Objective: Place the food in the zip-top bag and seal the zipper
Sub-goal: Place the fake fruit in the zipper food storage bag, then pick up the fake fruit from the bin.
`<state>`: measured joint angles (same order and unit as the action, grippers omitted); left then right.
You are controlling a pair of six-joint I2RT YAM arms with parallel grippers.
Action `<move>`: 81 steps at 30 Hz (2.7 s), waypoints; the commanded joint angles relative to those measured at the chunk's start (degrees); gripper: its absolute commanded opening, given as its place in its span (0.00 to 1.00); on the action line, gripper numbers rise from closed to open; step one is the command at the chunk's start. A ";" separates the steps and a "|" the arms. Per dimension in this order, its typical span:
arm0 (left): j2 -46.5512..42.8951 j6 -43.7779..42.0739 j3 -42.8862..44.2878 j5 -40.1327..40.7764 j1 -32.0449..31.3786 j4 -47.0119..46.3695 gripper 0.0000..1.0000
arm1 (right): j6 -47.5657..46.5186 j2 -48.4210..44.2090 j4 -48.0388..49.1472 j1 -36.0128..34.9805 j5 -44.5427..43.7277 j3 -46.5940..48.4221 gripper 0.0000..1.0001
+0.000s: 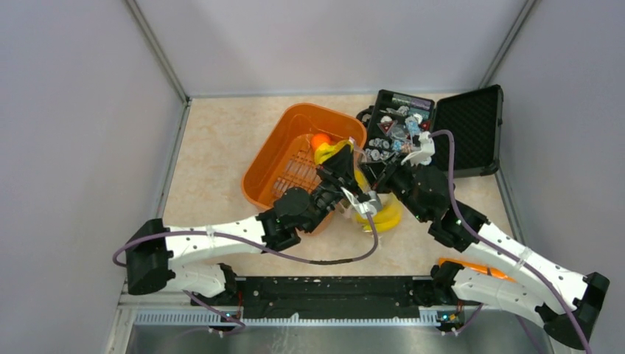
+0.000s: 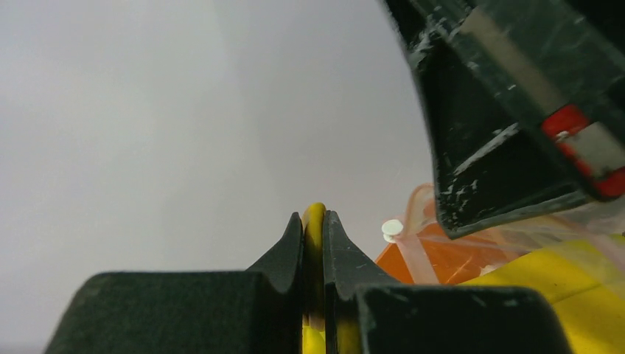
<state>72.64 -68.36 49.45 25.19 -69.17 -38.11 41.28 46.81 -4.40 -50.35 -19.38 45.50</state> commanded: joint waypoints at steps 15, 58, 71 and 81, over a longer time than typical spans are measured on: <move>-2.31 14.76 3.93 2.62 -4.10 1.83 0.91 | 3.67 -2.49 9.01 0.21 -2.16 -3.16 0.00; -7.52 77.80 9.29 -32.66 38.75 58.13 0.99 | -13.50 -1.99 -9.66 5.12 3.34 3.82 0.00; 8.94 81.98 15.69 -34.28 40.88 52.01 0.99 | -14.52 -8.23 -1.03 5.11 -6.54 -5.23 0.00; 30.02 81.17 32.29 -27.61 41.66 45.32 0.99 | -14.32 -6.63 0.20 5.12 -8.24 -4.34 0.00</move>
<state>97.23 12.97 75.96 -5.80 -27.92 12.34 26.98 40.12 -7.55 -45.60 -25.82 40.05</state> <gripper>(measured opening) 0.986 0.004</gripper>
